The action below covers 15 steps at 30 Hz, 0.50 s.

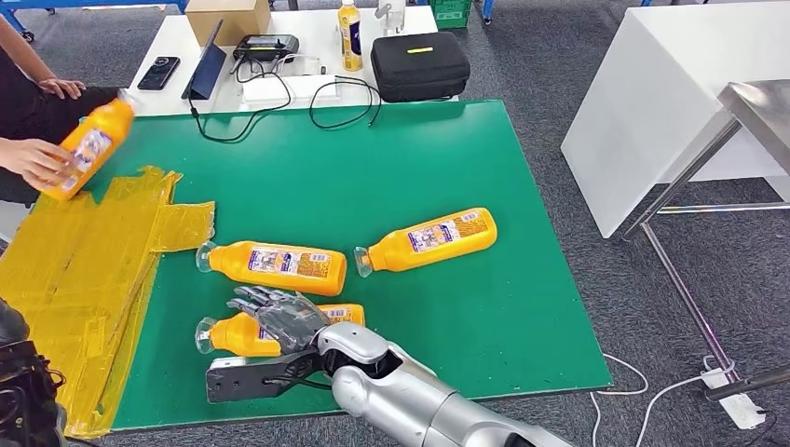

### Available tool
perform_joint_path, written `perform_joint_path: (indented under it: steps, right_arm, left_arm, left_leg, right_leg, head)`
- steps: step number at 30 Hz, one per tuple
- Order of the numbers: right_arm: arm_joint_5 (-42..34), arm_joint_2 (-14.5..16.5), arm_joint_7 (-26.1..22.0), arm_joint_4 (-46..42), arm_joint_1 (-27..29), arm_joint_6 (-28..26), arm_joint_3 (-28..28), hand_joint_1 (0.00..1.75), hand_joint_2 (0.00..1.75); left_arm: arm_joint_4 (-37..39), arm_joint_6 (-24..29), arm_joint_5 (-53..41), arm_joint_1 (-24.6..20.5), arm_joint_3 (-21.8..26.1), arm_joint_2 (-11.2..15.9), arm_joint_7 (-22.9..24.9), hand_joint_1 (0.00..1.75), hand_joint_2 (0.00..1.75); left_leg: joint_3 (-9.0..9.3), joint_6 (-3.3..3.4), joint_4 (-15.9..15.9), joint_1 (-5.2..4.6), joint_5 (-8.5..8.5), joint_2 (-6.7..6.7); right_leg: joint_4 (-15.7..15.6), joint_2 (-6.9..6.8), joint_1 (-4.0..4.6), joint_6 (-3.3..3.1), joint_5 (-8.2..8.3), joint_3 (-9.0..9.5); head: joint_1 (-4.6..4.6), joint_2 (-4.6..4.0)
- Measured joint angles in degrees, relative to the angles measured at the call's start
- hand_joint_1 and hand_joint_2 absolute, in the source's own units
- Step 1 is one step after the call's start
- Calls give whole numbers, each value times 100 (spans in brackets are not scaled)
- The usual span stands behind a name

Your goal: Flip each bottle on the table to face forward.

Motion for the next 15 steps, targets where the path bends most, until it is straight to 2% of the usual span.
perform_joint_path:
  steps: [7,15]
  right_arm:
    - [1224,-15,575,59,93,-541,72,0,175]
    - [1770,-52,713,96,197,-408,-69,0,175]
  left_arm:
    - [-379,-200,130,355,343,-117,0,0,0]
    - [-498,-302,147,489,592,-211,-1,0,0]
  left_leg:
    - [1,0,0,-1,0,2]
    - [1,0,0,-1,-1,1]
  right_leg:
    - [-2,1,0,0,0,-1]
    - [-2,0,-1,0,0,-1]
  head:
    - [0,1]
    - [-1,0]
